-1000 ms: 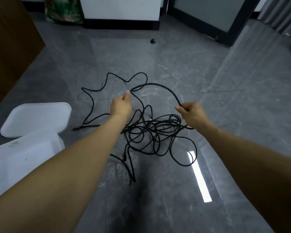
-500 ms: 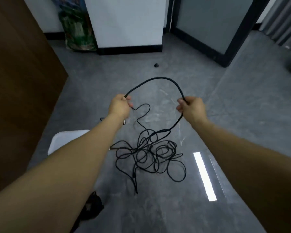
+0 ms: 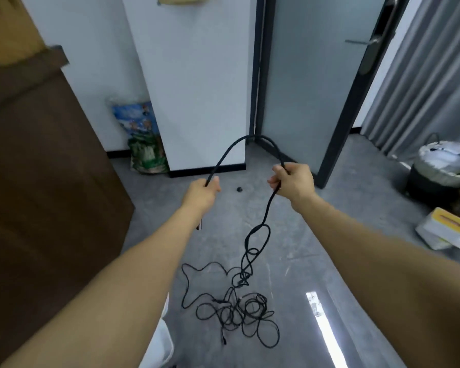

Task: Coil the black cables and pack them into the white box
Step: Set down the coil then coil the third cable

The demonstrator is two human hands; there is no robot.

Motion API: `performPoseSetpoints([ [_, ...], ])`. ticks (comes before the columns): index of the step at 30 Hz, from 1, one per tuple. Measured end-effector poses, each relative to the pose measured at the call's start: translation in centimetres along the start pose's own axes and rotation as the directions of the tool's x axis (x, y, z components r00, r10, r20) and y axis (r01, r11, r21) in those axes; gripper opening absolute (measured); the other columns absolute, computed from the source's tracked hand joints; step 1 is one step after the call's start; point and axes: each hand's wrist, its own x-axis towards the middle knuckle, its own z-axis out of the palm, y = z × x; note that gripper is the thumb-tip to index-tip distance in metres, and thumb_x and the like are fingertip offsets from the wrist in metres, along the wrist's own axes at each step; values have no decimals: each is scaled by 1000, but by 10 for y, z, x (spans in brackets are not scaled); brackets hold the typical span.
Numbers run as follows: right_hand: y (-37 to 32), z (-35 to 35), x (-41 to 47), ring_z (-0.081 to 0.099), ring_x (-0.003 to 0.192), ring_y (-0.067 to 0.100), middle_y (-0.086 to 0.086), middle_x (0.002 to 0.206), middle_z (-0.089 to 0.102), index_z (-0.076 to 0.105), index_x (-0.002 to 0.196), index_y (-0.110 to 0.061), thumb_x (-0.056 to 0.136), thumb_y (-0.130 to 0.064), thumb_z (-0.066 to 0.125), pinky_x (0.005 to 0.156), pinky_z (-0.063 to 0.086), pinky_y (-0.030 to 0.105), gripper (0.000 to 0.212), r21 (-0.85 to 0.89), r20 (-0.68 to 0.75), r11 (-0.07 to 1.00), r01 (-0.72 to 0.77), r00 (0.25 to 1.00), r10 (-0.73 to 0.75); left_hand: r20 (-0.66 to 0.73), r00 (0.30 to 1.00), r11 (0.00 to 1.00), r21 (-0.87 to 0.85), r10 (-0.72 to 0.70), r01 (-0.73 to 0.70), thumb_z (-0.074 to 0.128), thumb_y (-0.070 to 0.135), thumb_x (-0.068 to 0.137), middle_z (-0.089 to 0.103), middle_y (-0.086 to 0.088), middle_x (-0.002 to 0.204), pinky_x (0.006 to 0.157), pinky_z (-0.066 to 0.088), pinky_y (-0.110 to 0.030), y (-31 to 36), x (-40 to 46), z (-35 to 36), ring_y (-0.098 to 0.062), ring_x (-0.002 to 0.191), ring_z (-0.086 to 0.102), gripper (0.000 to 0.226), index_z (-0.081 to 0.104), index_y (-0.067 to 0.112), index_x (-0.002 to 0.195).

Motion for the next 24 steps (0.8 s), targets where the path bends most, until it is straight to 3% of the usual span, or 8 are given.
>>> performPoseSetpoints([
  [4, -86, -22, -11, 57, 58, 17, 6, 63, 59, 57, 75, -10, 98, -11, 47, 78, 55, 40, 25, 166, -3, 986, -34, 999, 35, 48, 996, 992, 91, 78, -82, 46, 32, 97, 50, -3, 72, 63, 35, -28, 70, -21, -25, -21, 69, 45, 26, 56, 12, 84],
  [7, -139, -34, -19, 54, 58, 19, 8, 64, 58, 55, 74, -8, 99, -12, 45, 71, 54, 37, 27, 253, 4, 967, -26, 1000, 25, 74, 986, 981, 112, 150, -158, 37, 33, 100, 51, -4, 77, 67, 36, -27, 119, -33, -40, -20, 72, 46, 35, 58, 11, 82],
  [12, -208, -47, -35, 52, 57, 21, 9, 62, 55, 56, 90, 1, 101, -18, 41, 64, 53, 35, 26, 257, 28, 966, 30, 999, -38, 91, 985, 975, -179, 148, -130, 24, 35, 103, 35, 2, 59, 40, 21, -21, 192, -50, -71, -12, 48, 24, 45, 55, 12, 78],
  [16, -255, -58, -47, 48, 54, 19, 7, 64, 53, 59, 96, 2, 101, -22, 41, 59, 52, 30, 30, 178, 11, 976, 122, 992, -126, 42, 974, 913, -360, 221, -192, 27, 25, 102, 30, 4, 58, 34, 17, -16, 234, -67, -104, -6, 41, 20, 32, 51, 15, 83],
  [19, -284, -67, -49, 45, 56, 16, 5, 65, 49, 61, 96, -2, 101, -24, 40, 54, 47, 26, 31, 86, -6, 978, 190, 982, -190, -47, 962, 881, -391, 271, -267, 28, 18, 99, 29, 5, 56, 33, 17, -17, 257, -72, -127, -5, 37, 19, 30, 51, 17, 80],
  [24, -299, -83, -46, 41, 54, 15, 5, 67, 49, 62, 93, -4, 99, -24, 45, 53, 38, 27, 27, -182, -21, 937, 297, 952, -306, -232, 969, 830, -522, 82, -195, 29, 7, 92, 27, 0, 57, 38, 18, -19, 274, -68, -158, -13, 42, 20, 27, 46, 15, 71],
])
